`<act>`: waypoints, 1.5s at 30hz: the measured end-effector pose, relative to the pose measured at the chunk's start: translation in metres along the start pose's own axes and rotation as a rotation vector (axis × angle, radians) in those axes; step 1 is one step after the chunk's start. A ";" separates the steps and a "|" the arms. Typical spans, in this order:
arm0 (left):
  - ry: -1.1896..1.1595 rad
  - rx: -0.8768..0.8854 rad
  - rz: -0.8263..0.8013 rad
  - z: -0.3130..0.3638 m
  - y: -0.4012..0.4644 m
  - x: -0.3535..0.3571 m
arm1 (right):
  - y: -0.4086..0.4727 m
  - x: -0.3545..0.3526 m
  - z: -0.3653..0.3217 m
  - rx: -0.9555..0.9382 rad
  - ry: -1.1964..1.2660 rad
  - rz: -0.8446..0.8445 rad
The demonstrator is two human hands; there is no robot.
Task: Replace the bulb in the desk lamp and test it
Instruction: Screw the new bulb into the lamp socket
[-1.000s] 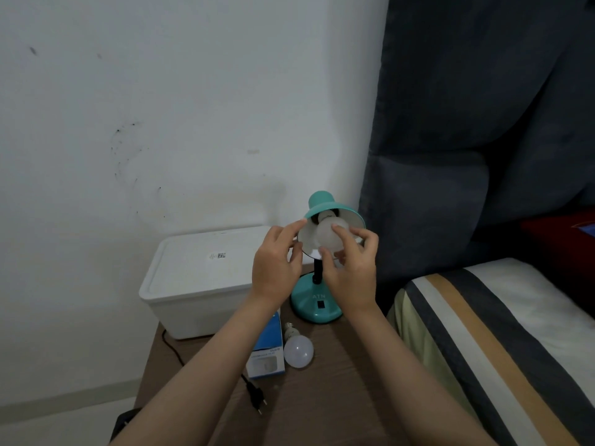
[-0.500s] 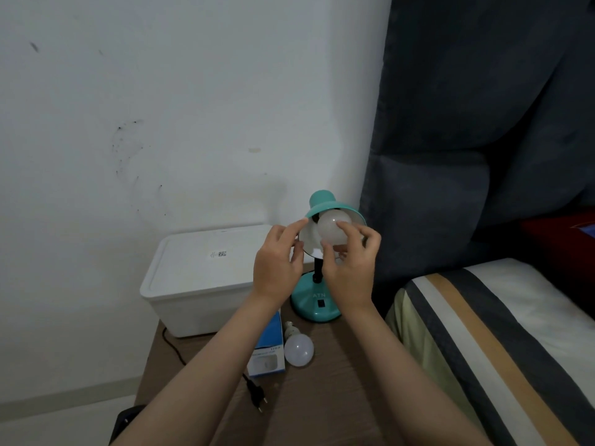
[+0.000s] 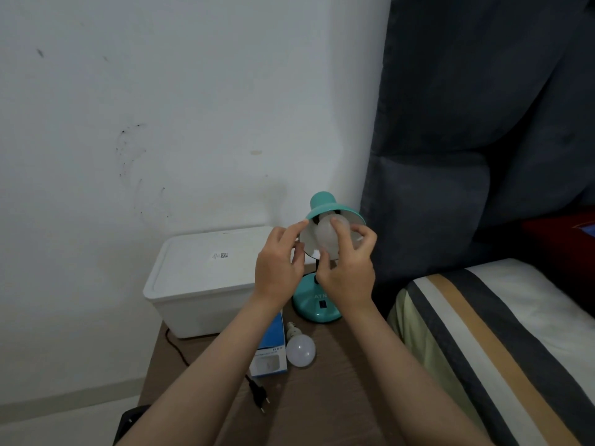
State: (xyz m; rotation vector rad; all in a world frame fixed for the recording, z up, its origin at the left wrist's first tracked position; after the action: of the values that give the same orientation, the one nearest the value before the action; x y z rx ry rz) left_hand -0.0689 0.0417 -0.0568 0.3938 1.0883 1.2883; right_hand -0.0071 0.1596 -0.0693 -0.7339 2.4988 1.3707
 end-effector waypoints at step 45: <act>-0.011 -0.051 -0.008 0.000 -0.002 0.001 | 0.004 -0.010 0.005 -0.022 -0.069 -0.042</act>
State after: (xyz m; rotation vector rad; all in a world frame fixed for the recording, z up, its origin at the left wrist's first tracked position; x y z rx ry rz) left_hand -0.0679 0.0417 -0.0586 0.3579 1.0453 1.3028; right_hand -0.0010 0.1686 -0.0651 -0.7261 2.4055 1.3872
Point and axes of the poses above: each hand's wrist, its own y-axis towards the middle knuckle, its own x-axis out of the palm, z = x × y, the point moved 3 cm from there along y, towards the middle knuckle, and after that the axes turned 2 degrees about x, right-handed, at the moved point
